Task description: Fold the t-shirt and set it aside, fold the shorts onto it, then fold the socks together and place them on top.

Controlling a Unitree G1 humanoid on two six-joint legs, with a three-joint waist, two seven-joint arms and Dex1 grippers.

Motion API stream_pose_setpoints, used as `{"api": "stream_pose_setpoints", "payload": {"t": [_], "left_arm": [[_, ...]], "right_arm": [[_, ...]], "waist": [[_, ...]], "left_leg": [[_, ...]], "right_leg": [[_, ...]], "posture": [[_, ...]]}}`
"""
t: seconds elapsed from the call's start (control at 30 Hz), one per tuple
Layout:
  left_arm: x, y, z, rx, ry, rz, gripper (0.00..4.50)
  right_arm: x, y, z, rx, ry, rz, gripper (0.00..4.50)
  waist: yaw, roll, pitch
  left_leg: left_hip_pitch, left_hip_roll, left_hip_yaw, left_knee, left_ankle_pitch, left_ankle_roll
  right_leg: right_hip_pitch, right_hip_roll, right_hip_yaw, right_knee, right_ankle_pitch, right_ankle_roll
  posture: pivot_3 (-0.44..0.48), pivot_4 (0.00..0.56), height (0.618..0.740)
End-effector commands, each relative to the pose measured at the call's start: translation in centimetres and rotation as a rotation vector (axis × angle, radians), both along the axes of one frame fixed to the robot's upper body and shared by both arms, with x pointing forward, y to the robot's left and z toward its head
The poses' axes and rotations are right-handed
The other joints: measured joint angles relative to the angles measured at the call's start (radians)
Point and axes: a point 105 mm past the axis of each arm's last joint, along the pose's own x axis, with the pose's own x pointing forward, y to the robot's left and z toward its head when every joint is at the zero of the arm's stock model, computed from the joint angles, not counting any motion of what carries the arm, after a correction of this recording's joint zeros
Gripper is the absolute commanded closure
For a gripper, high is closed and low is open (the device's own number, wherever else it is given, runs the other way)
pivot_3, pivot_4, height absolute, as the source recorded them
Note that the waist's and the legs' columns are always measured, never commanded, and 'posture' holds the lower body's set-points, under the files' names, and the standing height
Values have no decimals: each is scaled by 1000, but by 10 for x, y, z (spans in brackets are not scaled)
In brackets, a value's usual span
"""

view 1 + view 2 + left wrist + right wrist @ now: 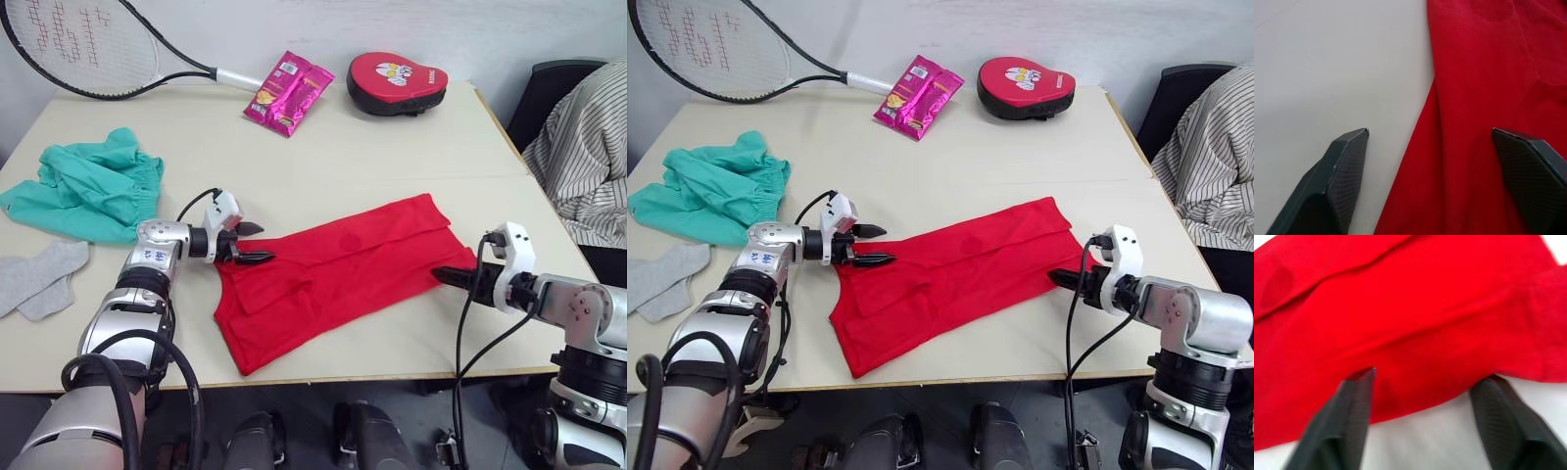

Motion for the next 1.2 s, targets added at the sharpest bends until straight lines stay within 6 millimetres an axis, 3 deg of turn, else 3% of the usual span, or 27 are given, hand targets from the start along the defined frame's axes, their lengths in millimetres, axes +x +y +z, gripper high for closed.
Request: {"api": "stream_pose_setpoints", "payload": {"t": [0.03,0.17,0.33,0.5,0.77,0.87,0.97,1.07,1.1,1.2], "left_arm": [[-5,-3,-12,31,46,-27,1813],[-11,-2,-16,7,74,-44,3009],[-21,3,-22,-17,100,-68,4490],[-33,13,-14,-89,76,-18,4490],[-82,19,-17,-148,51,294,4490],[-93,8,-9,-227,25,415,4490],[-106,-5,-6,-251,26,418,4490],[-107,-6,-4,-292,41,469,4490],[-107,-5,-3,-303,43,487,4252],[-106,-4,5,-244,-9,406,3451]], "right_arm": [[2,15,-9,33,29,48,3048],[9,23,-7,26,-12,81,4398],[19,31,0,36,-52,115,4500],[45,33,13,14,-125,129,4500],[106,41,27,-138,-265,152,4500],[121,48,31,-204,-318,170,4500],[130,54,36,-224,-357,181,4500],[134,53,40,-237,-372,176,4500],[134,52,43,-213,-374,175,4500],[127,48,49,-185,-355,242,3799]], "waist": [[-2,0,0],[-5,0,0],[-10,0,0],[-15,1,0],[-33,3,2],[-30,3,2],[-28,3,2],[-16,3,2],[-13,3,2],[-7,4,2]], "left_leg": [[0,0,0,0,0,0],[0,0,0,0,0,0],[0,0,0,0,0,0],[1,0,1,-1,1,-1],[2,0,2,-2,3,-2],[2,0,2,-1,3,-2],[1,-1,2,-1,3,-1],[1,0,1,-1,3,-2],[1,0,1,-1,3,-2],[1,0,1,-1,3,-2]], "right_leg": [[0,0,0,0,0,0],[0,0,0,0,0,0],[0,0,0,0,0,0],[0,0,2,1,0,0],[0,0,5,2,-1,0],[0,0,5,2,-1,0],[0,0,5,2,-1,0],[0,0,5,2,-1,0],[0,0,5,2,-1,0],[0,0,5,2,-1,0]], "posture": [[0,150,740],[0,150,740],[0,150,740],[0,150,740],[0,150,740],[0,150,740],[0,150,740],[0,150,740],[0,150,740],[0,150,740]]}}
